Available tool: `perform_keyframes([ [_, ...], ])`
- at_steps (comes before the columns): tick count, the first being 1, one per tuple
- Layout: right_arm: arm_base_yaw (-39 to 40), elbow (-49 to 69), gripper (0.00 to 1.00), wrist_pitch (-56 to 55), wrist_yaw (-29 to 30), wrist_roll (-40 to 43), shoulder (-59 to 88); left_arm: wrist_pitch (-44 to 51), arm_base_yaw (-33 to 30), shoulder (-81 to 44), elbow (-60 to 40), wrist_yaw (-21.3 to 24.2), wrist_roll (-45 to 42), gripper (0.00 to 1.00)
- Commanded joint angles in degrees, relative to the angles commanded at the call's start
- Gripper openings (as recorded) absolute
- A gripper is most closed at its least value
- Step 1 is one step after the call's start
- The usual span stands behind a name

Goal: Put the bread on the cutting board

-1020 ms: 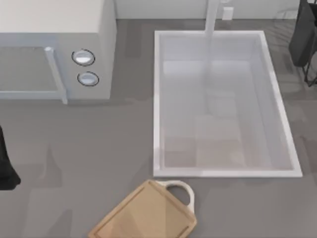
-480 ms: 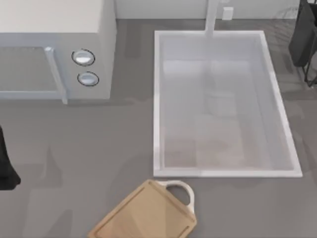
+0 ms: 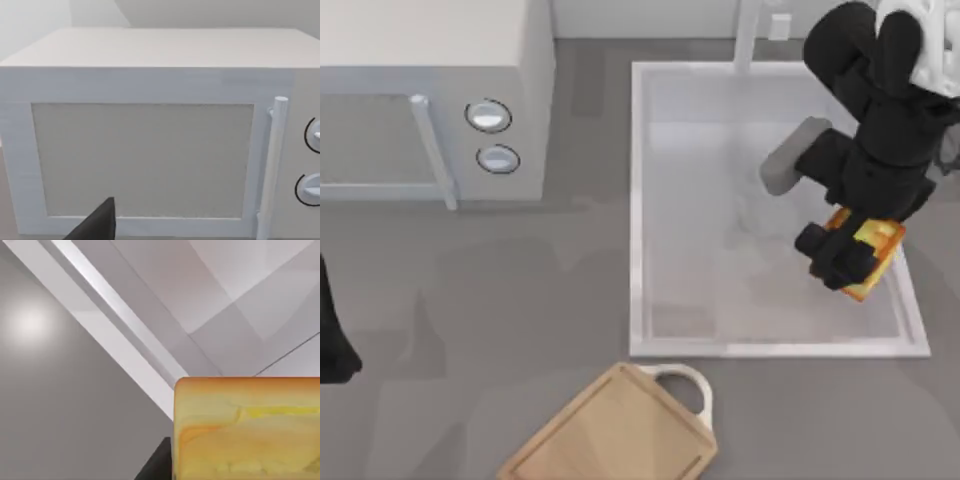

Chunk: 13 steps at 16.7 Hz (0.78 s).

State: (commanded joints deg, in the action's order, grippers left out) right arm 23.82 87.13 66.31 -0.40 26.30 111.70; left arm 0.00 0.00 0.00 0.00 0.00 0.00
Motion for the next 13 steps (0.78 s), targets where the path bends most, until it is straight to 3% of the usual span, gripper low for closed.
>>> perform_keyframes([
  [4, 19.8, 3.6, 0.00, 0.0, -0.4, 2.0, 4.5, 0.0, 0.0, 0.0, 0.0, 0.0, 0.0, 1.00],
  [7, 30.1, 5.8, 0.00, -0.7, -0.4, 3.0, 6.4, 0.0, 0.0, 0.0, 0.0, 0.0, 0.0, 1.00],
  [13, 35.3, 7.2, 0.00, -1.4, 0.0, 3.6, 7.2, 0.0, 0.0, 0.0, 0.0, 0.0, 0.0, 1.00],
])
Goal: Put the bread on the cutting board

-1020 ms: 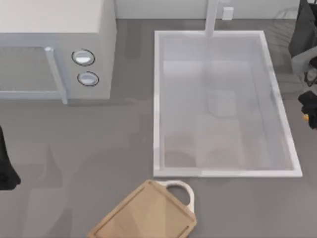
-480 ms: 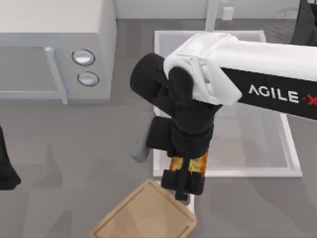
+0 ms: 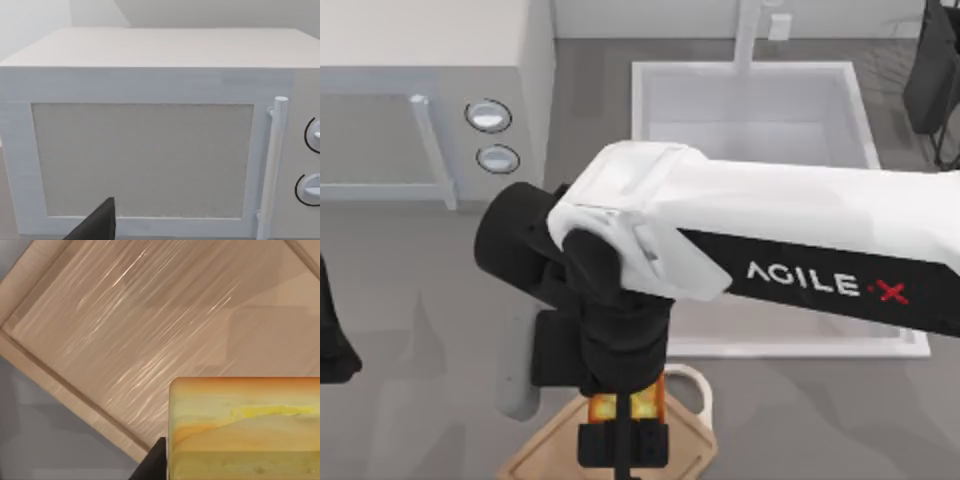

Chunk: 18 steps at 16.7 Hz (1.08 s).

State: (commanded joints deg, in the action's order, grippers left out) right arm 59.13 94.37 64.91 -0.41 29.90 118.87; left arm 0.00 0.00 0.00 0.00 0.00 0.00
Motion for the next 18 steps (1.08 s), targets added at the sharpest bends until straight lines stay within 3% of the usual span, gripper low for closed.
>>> perform_keyframes([
  [18, 0.1, -6.3, 0.00, -9.0, 0.0, -0.2, 2.4, 0.0, 0.0, 0.0, 0.0, 0.0, 0.0, 1.00],
])
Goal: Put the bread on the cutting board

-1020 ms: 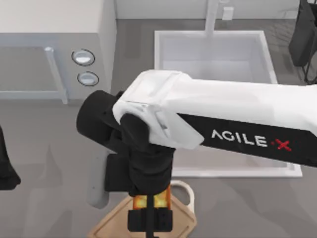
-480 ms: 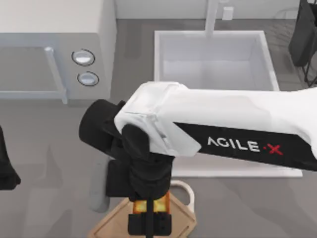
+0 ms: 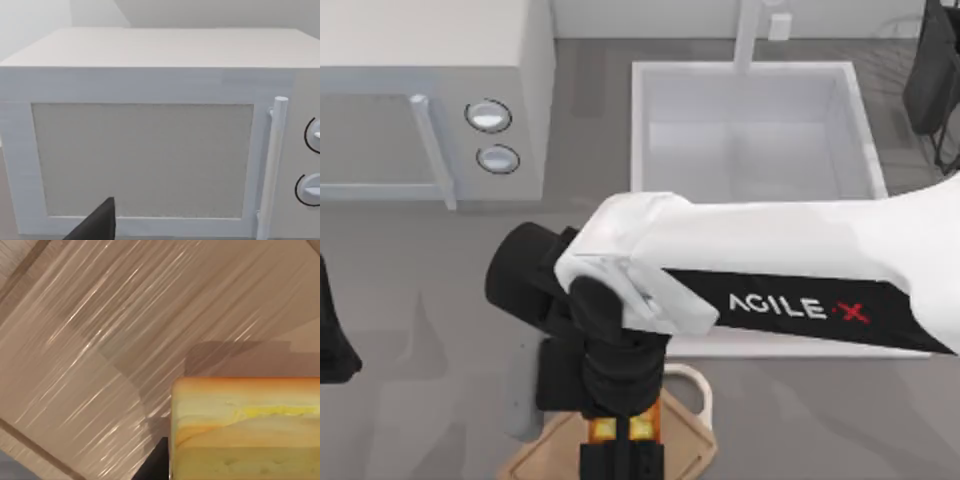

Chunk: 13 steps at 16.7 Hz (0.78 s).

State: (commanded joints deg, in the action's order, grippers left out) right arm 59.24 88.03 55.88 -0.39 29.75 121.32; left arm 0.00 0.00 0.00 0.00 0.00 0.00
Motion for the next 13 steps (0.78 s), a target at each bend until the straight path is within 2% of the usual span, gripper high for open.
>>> perform_keyframes([
  [4, 0.0, -0.2, 0.00, -0.1, 0.0, 0.0, 0.2, 0.0, 0.0, 0.0, 0.0, 0.0, 0.0, 1.00],
  [13, 0.0, -0.2, 0.68, -0.1, 0.0, 0.0, 0.2, 0.0, 0.0, 0.0, 0.0, 0.0, 0.0, 1.00],
])
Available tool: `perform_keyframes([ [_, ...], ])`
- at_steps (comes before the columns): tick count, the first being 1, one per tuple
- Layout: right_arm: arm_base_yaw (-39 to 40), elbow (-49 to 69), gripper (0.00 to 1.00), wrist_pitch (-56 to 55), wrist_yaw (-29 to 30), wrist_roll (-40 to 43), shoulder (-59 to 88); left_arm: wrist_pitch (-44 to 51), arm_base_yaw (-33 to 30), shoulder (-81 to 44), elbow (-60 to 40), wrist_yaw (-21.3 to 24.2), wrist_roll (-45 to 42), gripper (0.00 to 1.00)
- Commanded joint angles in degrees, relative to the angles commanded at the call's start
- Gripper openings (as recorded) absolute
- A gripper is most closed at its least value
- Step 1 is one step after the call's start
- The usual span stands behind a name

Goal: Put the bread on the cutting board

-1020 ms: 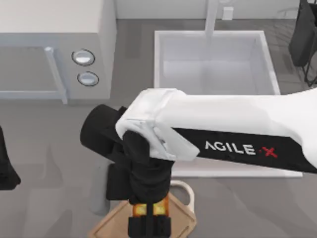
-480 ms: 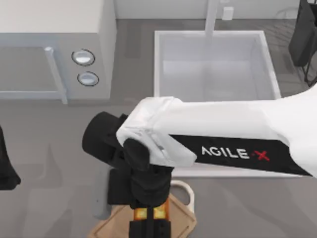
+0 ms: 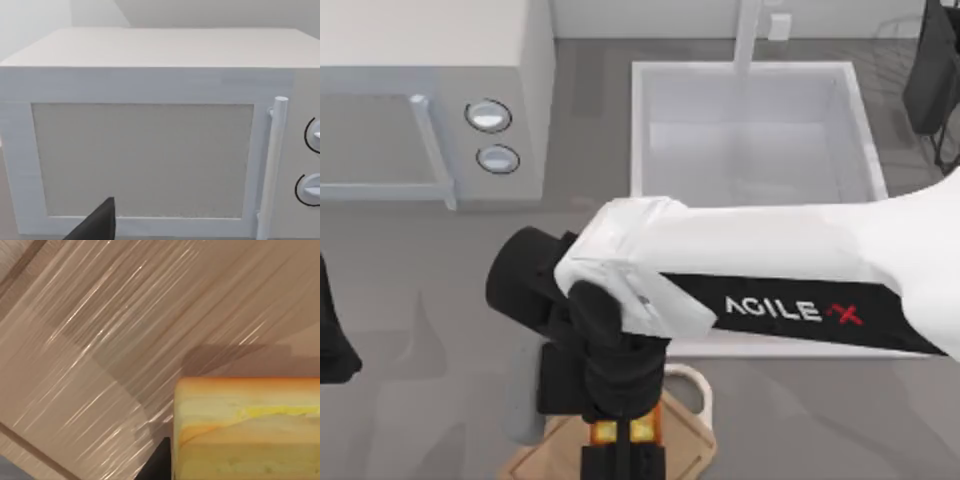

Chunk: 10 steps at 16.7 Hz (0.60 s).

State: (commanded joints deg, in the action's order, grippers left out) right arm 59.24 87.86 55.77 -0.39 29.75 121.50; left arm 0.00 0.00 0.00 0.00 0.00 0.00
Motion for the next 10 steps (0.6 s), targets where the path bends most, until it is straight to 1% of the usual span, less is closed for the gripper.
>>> perform_keyframes([
  [4, 0.0, 0.0, 0.98, 0.0, 0.0, 0.0, 0.0, 0.0, 0.0, 0.0, 0.0, 0.0, 0.0, 1.00],
  [5, 0.0, 0.0, 1.00, 0.0, 0.0, 0.0, 0.0, 0.0, 0.0, 0.0, 0.0, 0.0, 0.0, 1.00],
  [10, 0.0, 0.0, 1.00, 0.0, 0.0, 0.0, 0.0, 0.0, 0.0, 0.0, 0.0, 0.0, 0.0, 1.00],
])
